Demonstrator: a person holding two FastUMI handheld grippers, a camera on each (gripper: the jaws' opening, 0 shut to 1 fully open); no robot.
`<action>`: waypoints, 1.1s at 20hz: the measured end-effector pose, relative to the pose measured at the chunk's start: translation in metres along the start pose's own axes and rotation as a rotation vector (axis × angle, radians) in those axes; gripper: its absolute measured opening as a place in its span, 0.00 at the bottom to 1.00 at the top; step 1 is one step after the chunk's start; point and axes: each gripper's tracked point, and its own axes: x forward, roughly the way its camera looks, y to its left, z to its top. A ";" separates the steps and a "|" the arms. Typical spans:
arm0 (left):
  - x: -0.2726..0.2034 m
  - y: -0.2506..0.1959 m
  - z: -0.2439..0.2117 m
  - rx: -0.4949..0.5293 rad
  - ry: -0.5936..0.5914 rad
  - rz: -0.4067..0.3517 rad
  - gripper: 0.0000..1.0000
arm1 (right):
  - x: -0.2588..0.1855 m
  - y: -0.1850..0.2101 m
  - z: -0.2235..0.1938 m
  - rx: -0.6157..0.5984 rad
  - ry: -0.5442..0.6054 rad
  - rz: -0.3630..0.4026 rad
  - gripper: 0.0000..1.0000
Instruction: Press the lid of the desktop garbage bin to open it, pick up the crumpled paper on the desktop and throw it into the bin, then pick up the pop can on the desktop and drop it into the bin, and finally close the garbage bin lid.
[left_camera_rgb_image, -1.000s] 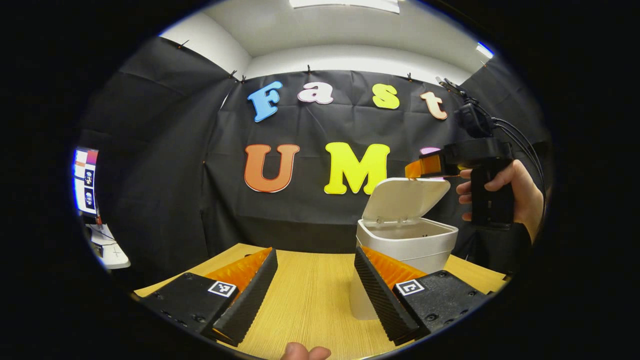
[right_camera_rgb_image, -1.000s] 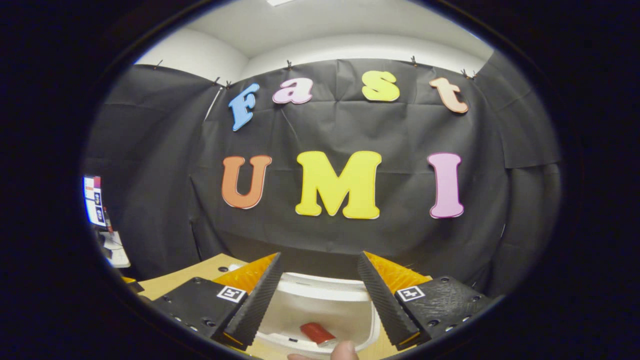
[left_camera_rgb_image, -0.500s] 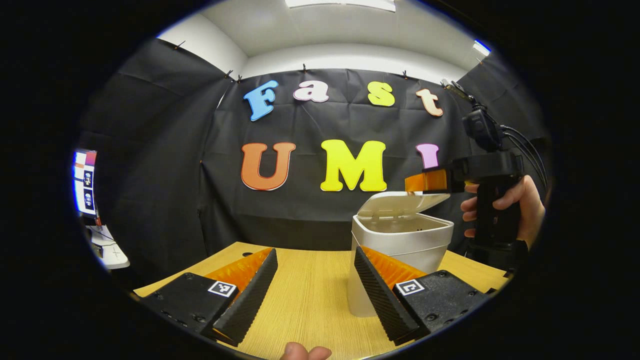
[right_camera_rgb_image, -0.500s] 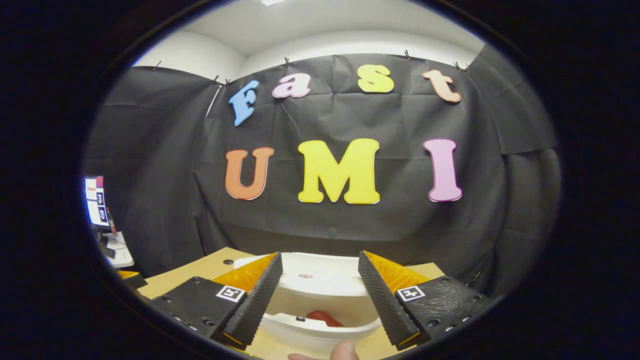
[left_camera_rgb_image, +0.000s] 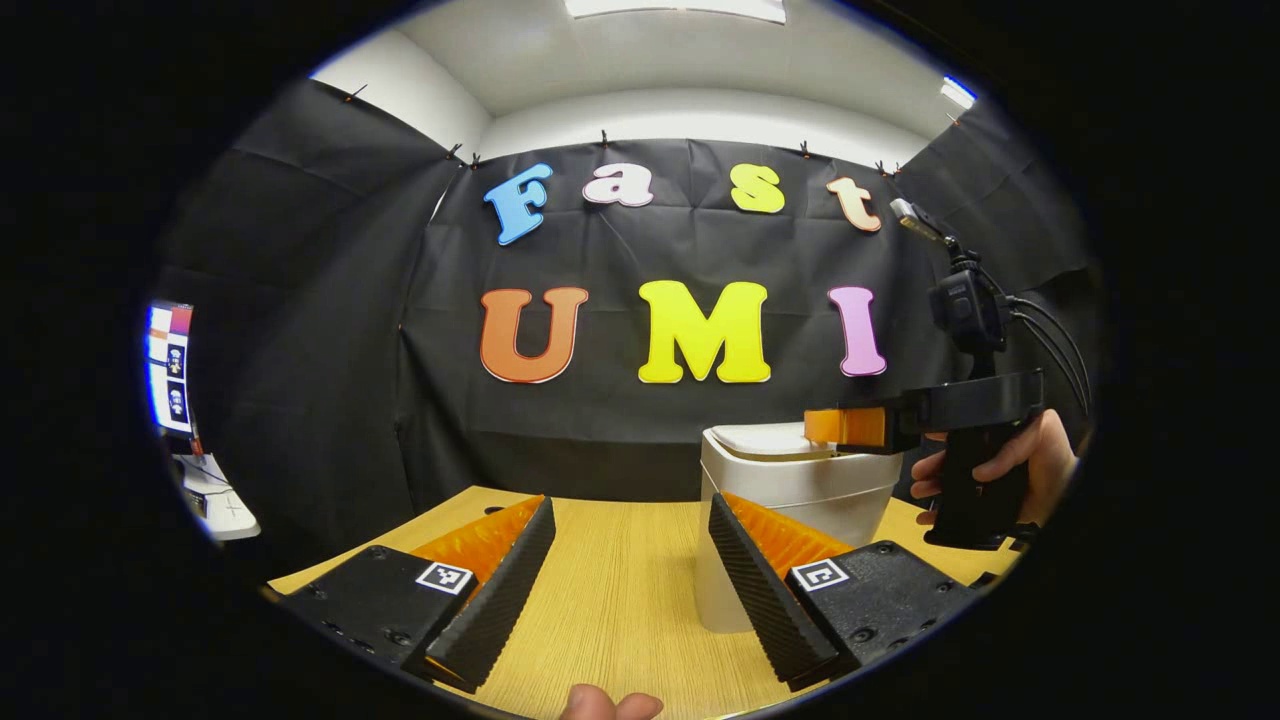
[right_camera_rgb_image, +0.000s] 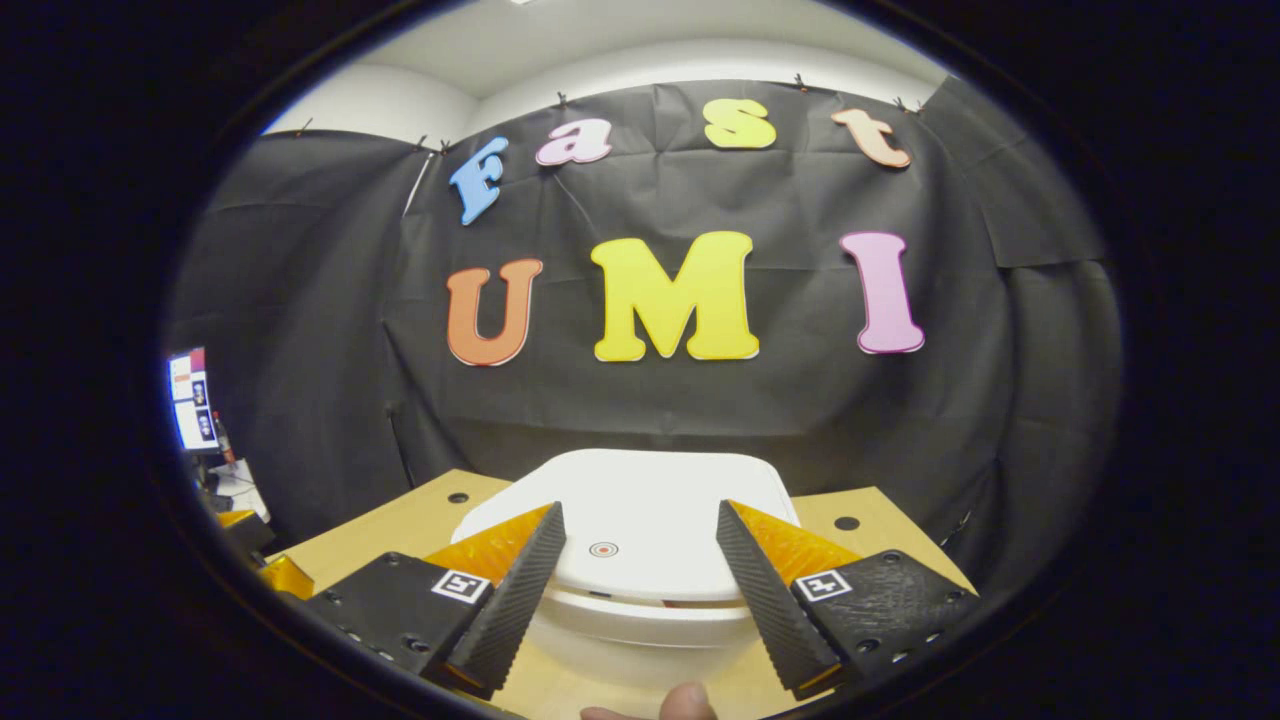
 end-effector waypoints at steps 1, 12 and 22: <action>0.001 -0.002 -0.001 0.000 0.001 -0.005 0.99 | 0.000 0.000 -0.001 -0.007 0.000 -0.002 0.95; 0.019 -0.015 -0.027 -0.056 0.035 -0.039 0.99 | 0.000 -0.002 -0.016 -0.025 -0.049 0.010 0.97; 0.025 -0.021 -0.027 -0.026 0.043 -0.026 0.99 | -0.030 0.003 0.029 -0.058 -0.253 0.008 0.95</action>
